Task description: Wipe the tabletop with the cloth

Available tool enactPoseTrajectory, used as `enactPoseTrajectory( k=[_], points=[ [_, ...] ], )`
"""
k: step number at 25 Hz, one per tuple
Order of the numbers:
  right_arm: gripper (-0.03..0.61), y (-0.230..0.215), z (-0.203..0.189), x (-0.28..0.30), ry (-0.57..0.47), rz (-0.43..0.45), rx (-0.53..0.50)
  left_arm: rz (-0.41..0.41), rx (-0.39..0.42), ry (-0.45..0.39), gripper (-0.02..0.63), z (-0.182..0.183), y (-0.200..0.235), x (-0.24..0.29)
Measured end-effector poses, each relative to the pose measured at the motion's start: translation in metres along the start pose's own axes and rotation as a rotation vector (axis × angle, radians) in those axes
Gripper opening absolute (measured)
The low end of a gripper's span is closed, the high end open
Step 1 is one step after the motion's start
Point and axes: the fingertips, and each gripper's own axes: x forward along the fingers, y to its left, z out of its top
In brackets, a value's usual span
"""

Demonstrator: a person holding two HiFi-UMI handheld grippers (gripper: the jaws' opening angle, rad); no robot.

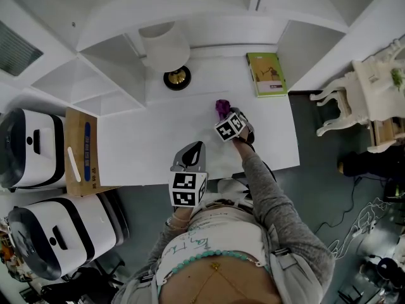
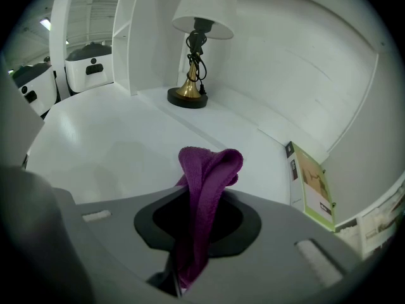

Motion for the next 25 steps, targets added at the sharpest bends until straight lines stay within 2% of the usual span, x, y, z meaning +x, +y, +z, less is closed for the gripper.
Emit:
enactPoseTrajectory(
  k=[25],
  points=[
    [0.074, -0.046, -0.04, -0.012, -0.004, -0.026, -0.002, -0.004, 0.01, -0.002, 0.005, 0.009, -0.046, 0.027]
  ],
)
